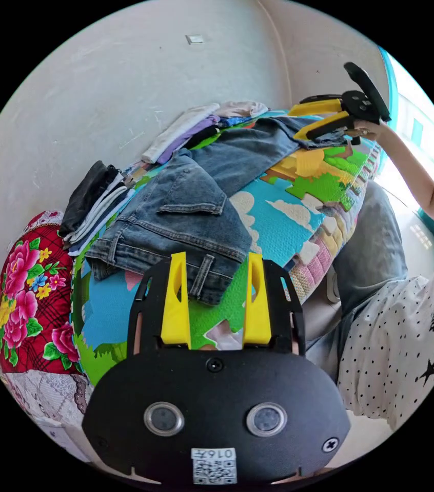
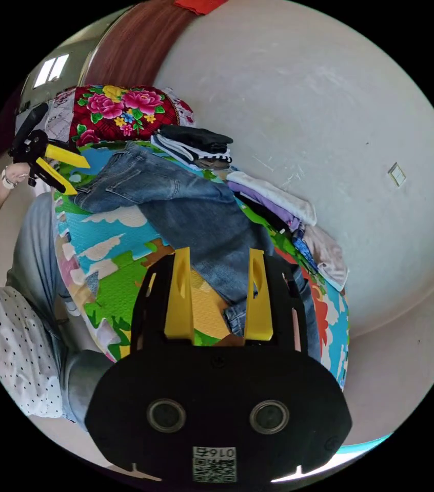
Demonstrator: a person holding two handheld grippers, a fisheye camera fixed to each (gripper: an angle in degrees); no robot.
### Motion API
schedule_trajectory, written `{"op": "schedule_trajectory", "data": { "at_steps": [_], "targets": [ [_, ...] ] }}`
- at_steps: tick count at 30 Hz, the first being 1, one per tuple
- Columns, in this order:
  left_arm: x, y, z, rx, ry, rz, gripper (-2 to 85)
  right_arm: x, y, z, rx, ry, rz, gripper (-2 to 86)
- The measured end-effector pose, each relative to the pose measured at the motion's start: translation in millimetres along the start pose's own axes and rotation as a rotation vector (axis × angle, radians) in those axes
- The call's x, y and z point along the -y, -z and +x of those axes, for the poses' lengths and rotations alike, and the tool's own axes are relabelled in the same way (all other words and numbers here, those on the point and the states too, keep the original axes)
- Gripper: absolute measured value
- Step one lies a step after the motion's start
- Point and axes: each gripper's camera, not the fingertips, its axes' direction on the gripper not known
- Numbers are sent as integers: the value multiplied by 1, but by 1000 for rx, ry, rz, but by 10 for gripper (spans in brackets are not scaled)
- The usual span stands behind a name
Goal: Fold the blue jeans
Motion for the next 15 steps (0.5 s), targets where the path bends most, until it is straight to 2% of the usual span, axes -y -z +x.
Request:
{"op": "schedule_trajectory", "data": {
  "at_steps": [2,7,11,15],
  "targets": [
    [18,-8,8,54,21,-67,155,12,-33,-8,30,34,-45,155],
    [64,4,5,-34,113,-111,130,33,-96,-9,134,48,-165,143],
    [108,20,20,-14,52,-171,72,47,-115,4,255,-5,-225,98],
    [161,53,39,35,-2,-216,49,57,-123,11,290,16,-257,55]
  ]
}}
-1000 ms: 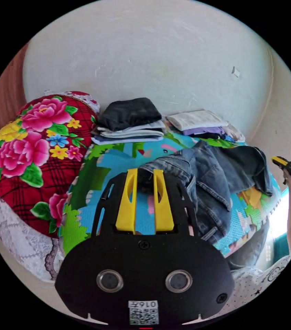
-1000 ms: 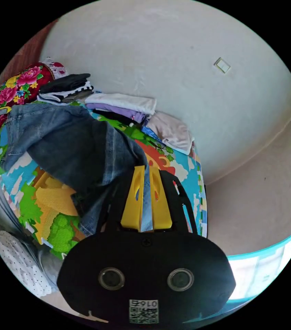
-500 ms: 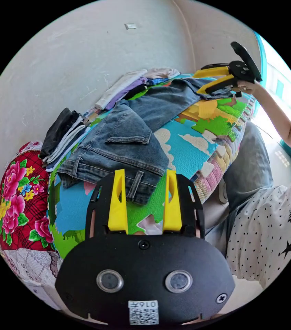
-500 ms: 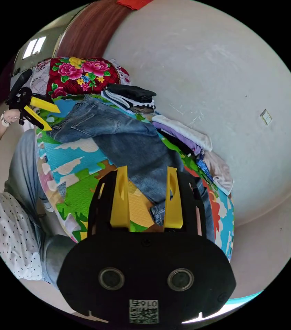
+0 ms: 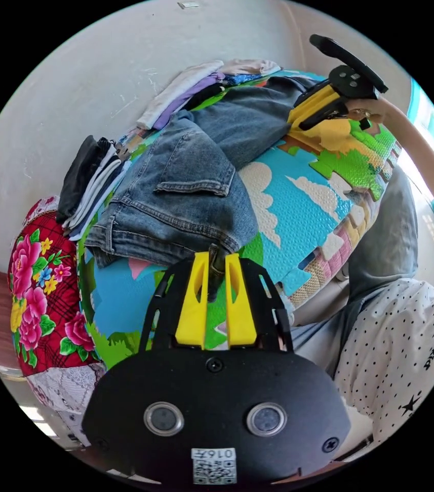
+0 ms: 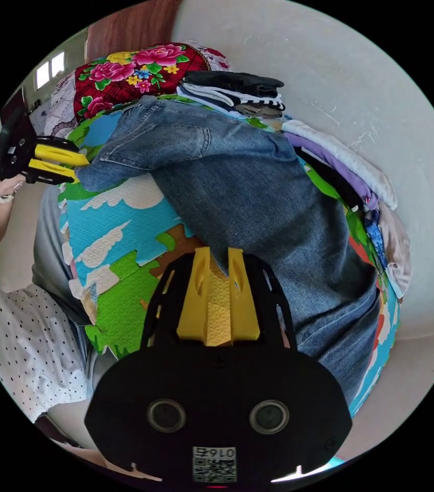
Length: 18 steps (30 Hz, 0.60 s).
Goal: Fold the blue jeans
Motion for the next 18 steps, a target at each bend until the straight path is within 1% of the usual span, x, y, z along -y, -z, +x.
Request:
{"op": "schedule_trajectory", "data": {
  "at_steps": [2,6,7,9,10,12,13,15,18],
  "targets": [
    [17,25,7,60,-5,-9,46,5,5,-1,-29,12,9,34],
    [62,84,32,305,-25,-51,37,16,17,-1,-72,18,17,14],
    [68,91,36,334,-32,-53,36,20,19,-2,-124,18,9,10],
    [94,112,60,498,-66,-72,32,26,22,-5,-200,33,-13,6],
    [100,115,66,542,-80,-84,32,29,25,-7,-239,44,-25,4],
    [120,119,98,719,-165,-128,26,34,29,-10,-296,63,-41,3],
    [124,119,106,761,-191,-139,24,37,31,-13,-337,72,-47,2],
    [135,117,141,923,-307,-156,19,39,35,-15,-404,82,-53,1],
    [139,120,177,1061,-434,-165,14,37,52,-16,-537,71,-29,1]
  ]
}}
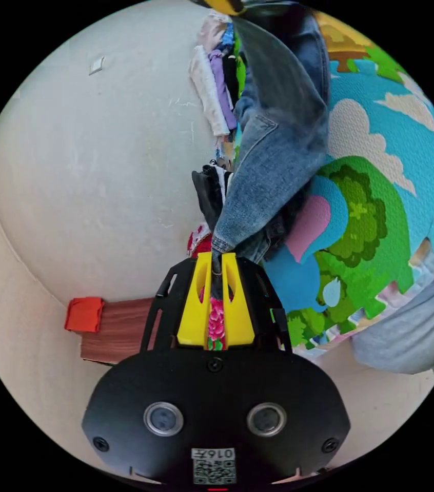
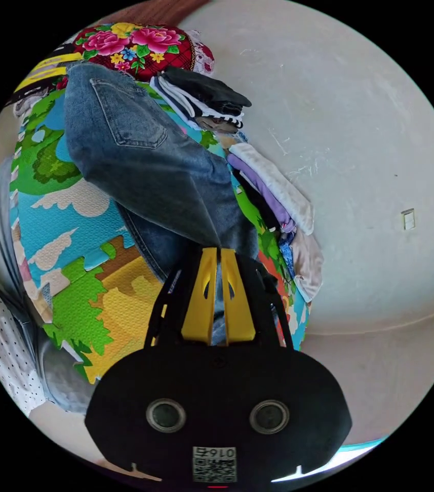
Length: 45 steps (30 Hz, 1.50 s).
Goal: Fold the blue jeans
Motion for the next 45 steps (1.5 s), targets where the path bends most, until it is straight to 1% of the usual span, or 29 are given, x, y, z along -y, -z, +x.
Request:
{"op": "schedule_trajectory", "data": {
  "at_steps": [2,4,7,9,12,14,16,18,20,21,23,25,26,27,28,29,30,32,33,34,35,36,37,38,39,40,42,44,45],
  "targets": [
    [3,15,-2,67,-45,7,11,-7,19,16,-122,-46,24,0],
    [5,26,-12,127,-61,2,8,-13,36,33,-196,-92,53,0],
    [4,42,-49,210,-29,-14,6,-25,72,62,-263,-159,133,-1],
    [2,54,-82,311,-12,-38,5,-31,100,77,-317,-188,194,-1],
    [2,60,-120,443,7,-96,6,-37,152,98,-462,-229,302,-1],
    [8,55,-132,495,3,-134,7,-37,185,115,-557,-252,362,-1],
    [23,37,-127,479,-62,-163,9,-28,191,127,-562,-242,364,0],
    [54,-3,-98,319,-175,-165,14,-9,172,138,-496,-188,288,1],
    [81,-36,-62,208,-216,-150,18,22,114,144,-342,-132,157,4],
    [96,-57,-32,184,-248,-138,21,29,96,142,-315,-125,125,4],
    [114,-89,19,199,-295,-107,30,48,18,122,-279,-60,-5,10],
    [127,-126,67,213,-333,-74,46,55,-37,99,-325,26,-71,18],
    [133,-151,91,172,-323,-47,54,57,-72,84,-347,100,-118,24],
    [138,-178,101,37,-238,-40,60,57,-87,78,-344,122,-136,31],
    [139,-192,102,-57,-182,-40,59,57,-110,72,-299,123,-162,43],
    [137,-222,96,-253,-41,-40,58,56,-125,76,-218,72,-174,58],
    [128,-259,86,-371,130,-101,41,56,-130,82,-178,28,-174,65],
    [103,-306,77,-411,299,-136,14,44,-131,120,-7,-177,-108,94],
    [80,-329,72,-414,410,-133,2,39,-129,131,44,-218,-88,103],
    [67,-339,69,-428,460,-129,0,26,-124,154,144,-283,-56,116],
    [42,-355,69,-498,530,-104,-2,10,-115,173,218,-331,-15,124],
    [18,-367,75,-606,572,-66,-2,0,-109,181,240,-351,15,121],
    [6,-373,81,-671,584,-47,0,-24,-94,195,260,-376,88,114],
    [-18,-381,96,-808,605,1,5,-50,-79,205,256,-400,146,105],
    [-41,-388,118,-948,636,71,22,-64,-73,209,252,-414,166,101],
    [-52,-391,130,-1024,649,107,31,-93,-62,213,256,-430,192,101],
    [-87,-406,192,-1321,660,196,62,-136,-51,214,298,-435,204,104],
    [-106,-417,245,-1420,652,169,96,-191,-47,203,369,-424,179,117],
    [-117,-423,279,-1422,662,129,117,-203,-47,199,383,-423,168,124]
  ]
}}
